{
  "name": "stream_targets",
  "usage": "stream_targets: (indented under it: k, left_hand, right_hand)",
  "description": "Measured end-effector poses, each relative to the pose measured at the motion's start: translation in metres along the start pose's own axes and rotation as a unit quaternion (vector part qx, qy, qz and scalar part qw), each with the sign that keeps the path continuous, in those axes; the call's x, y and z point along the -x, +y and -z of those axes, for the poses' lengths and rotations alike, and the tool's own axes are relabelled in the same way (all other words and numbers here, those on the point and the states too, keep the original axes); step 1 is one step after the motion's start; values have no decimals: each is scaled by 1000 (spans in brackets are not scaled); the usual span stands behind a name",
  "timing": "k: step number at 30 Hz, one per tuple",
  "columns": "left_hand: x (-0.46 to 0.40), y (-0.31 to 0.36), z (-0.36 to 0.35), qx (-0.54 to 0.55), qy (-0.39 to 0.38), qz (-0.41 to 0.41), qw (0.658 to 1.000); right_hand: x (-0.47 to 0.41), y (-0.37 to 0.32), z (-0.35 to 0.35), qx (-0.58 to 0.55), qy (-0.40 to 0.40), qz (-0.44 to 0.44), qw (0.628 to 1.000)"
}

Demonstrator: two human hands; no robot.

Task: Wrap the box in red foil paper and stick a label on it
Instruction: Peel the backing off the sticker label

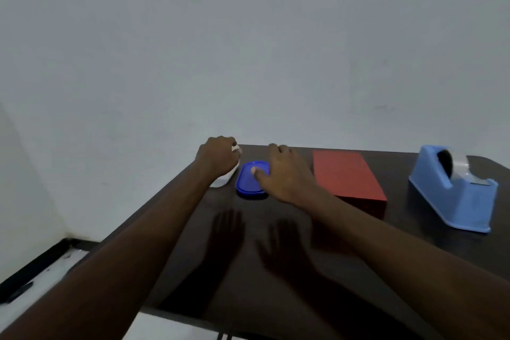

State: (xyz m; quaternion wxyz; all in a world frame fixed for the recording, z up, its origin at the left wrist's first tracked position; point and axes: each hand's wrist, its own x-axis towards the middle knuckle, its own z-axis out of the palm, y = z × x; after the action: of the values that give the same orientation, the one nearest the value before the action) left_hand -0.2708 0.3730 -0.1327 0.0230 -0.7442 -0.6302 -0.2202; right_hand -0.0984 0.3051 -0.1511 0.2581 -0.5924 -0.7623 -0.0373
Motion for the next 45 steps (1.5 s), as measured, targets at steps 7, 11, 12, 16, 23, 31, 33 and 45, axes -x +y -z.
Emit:
stream_targets:
  k: [7, 11, 12, 16, 23, 31, 33, 45]
  left_hand:
    - [20, -44, -9, -57, -50, -34, 997]
    - [19, -55, -2, -26, -49, -48, 997]
    - [15, -55, 1, -15, -40, -57, 997]
    - [-20, -67, 11, 36, -27, -36, 998]
    - [-63, -56, -9, -93, -178, -12, 980]
    - [-72, -36, -22, -156, -212, 33, 964]
    - [-72, -34, -16, -167, -217, 22, 961]
    - [-66, -42, 13, -162, -43, -37, 985]
  right_hand:
    - [-34, -27, -89, 72, -149, -10, 986]
    - [-37, -27, -116, 79, -141, 0, 987]
    - [-35, -25, -115, 81, -129, 1, 988]
    - [-42, -26, -117, 87, -126, 4, 988]
    - [-45, -21, -125, 79, -107, 14, 991]
    - [-45, -19, -125, 73, -99, 21, 992]
    - [-45, -21, -124, 69, -103, 20, 992]
    - [-44, -24, -119, 64, -119, 6, 991]
